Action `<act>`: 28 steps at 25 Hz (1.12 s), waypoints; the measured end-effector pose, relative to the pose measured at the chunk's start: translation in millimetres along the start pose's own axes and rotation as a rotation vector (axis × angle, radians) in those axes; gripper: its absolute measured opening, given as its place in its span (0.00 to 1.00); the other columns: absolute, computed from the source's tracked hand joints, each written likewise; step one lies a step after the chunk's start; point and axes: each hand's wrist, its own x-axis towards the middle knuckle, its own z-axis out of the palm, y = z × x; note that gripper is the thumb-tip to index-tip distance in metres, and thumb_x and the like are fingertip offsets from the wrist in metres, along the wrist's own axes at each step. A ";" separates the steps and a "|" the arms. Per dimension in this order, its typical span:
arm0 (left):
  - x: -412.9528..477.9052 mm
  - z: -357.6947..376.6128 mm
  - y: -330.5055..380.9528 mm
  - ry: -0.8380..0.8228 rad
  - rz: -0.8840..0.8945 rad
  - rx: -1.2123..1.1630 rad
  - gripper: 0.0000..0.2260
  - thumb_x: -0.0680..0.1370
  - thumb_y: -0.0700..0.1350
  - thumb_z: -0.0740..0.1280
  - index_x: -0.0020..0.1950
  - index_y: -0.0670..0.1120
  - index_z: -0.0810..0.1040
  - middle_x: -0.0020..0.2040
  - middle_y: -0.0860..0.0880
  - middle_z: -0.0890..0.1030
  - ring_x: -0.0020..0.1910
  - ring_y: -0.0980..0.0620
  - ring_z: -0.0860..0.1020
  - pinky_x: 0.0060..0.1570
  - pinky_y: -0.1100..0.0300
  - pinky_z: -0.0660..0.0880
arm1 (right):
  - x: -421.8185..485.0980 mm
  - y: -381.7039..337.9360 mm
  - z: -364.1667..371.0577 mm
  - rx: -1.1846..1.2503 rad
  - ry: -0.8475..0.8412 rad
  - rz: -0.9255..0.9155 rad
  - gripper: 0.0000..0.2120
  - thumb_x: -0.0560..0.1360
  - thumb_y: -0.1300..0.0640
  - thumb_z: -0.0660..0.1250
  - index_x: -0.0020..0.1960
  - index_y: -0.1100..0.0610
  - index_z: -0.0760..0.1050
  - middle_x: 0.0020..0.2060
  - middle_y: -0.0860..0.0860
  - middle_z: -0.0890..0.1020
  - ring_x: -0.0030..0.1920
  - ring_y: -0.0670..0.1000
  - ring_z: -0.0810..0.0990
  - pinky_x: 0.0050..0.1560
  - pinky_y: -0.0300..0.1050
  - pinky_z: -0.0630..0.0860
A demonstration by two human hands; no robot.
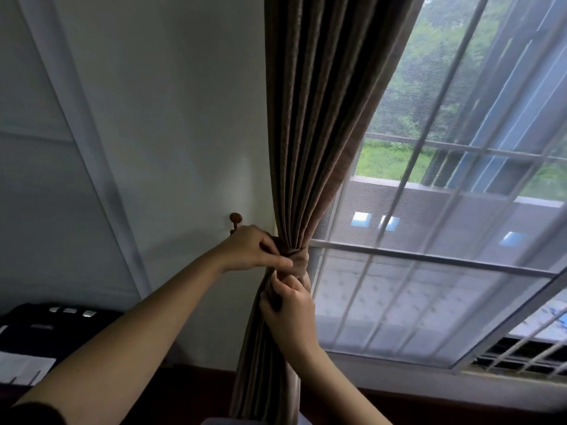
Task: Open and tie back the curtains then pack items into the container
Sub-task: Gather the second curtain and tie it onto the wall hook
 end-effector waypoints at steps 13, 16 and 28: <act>4.1 10.1 -42.1 0.036 0.120 -0.111 0.10 0.80 0.39 0.61 0.56 0.53 0.73 0.51 0.61 0.76 0.52 0.67 0.75 0.49 0.73 0.71 | 81.4 43.1 -12.9 0.387 -0.040 0.321 0.47 0.62 0.37 0.73 0.73 0.49 0.55 0.59 0.44 0.78 0.58 0.44 0.78 0.58 0.46 0.76; 6.6 -1.9 -61.2 0.063 0.113 -0.080 0.08 0.78 0.40 0.65 0.57 0.46 0.77 0.50 0.55 0.80 0.46 0.66 0.78 0.47 0.71 0.73 | 96.2 43.3 -7.1 0.276 0.032 0.326 0.34 0.63 0.43 0.74 0.64 0.53 0.65 0.49 0.46 0.81 0.51 0.48 0.81 0.51 0.49 0.78; 23.8 19.1 -96.5 0.708 -0.281 -1.420 0.12 0.76 0.35 0.67 0.55 0.46 0.68 0.44 0.43 0.81 0.42 0.49 0.81 0.46 0.54 0.78 | 98.6 6.3 25.5 0.152 0.220 0.382 0.24 0.61 0.43 0.72 0.50 0.51 0.67 0.46 0.47 0.75 0.50 0.51 0.75 0.46 0.46 0.73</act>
